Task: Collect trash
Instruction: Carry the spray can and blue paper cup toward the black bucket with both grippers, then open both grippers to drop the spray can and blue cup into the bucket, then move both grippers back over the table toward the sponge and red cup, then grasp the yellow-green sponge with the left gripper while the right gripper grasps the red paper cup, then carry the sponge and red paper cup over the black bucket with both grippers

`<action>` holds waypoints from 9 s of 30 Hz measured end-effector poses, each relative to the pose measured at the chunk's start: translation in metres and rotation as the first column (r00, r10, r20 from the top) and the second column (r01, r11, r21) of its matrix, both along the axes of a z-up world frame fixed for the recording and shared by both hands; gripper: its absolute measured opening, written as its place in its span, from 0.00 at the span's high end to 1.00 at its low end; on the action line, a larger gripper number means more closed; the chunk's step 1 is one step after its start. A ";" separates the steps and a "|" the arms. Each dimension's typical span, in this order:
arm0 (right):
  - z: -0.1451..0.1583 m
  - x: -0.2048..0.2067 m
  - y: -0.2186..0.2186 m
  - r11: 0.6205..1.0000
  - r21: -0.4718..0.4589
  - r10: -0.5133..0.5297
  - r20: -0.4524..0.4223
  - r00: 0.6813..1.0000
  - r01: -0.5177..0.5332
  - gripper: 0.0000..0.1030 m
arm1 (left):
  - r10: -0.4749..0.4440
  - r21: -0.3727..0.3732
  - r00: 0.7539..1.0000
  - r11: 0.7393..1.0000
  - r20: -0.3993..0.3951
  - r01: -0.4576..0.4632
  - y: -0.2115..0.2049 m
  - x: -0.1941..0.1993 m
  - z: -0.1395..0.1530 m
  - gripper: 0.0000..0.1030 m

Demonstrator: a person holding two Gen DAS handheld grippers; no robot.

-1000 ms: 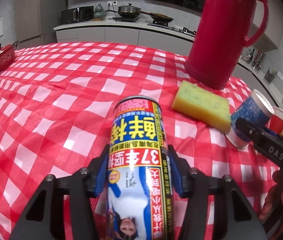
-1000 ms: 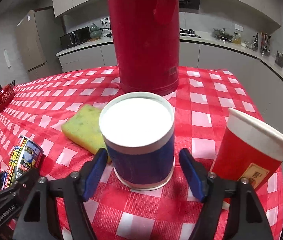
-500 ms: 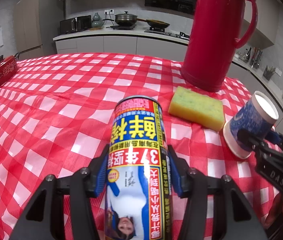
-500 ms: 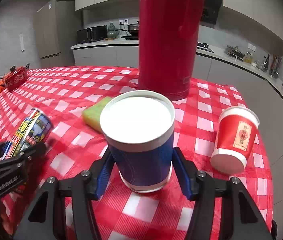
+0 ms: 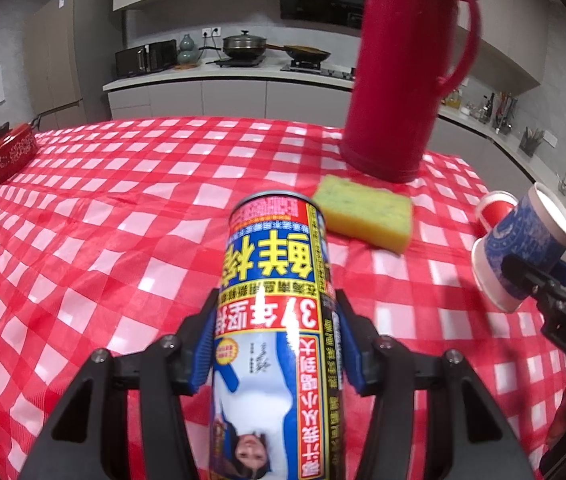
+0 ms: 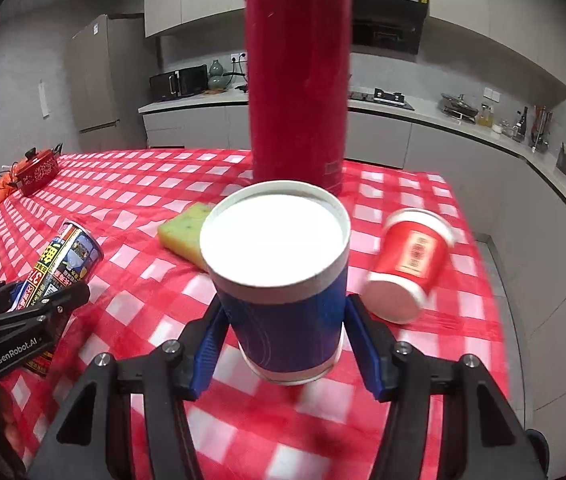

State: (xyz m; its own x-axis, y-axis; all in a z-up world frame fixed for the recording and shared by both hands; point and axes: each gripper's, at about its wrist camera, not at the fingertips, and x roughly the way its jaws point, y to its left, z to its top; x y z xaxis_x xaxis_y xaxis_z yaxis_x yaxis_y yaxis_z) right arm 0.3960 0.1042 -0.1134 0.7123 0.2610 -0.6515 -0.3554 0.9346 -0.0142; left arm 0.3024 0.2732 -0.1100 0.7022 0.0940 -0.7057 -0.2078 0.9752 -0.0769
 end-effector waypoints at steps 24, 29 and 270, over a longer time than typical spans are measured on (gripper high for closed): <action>0.043 -0.103 -0.209 0.980 0.009 -0.200 0.038 0.979 0.200 0.42 | -0.238 0.007 0.970 0.971 0.055 0.238 -0.196 -0.044 0.042 0.48; 0.048 -0.124 -0.265 0.963 0.007 -0.269 0.040 0.962 0.269 0.42 | -0.313 0.003 0.948 0.949 0.060 0.314 -0.254 -0.049 0.046 0.48; 0.008 0.038 -0.083 0.998 -0.020 -0.067 -0.173 0.983 0.064 0.49 | -0.184 0.015 0.983 0.983 -0.020 0.184 -0.098 0.035 0.015 0.79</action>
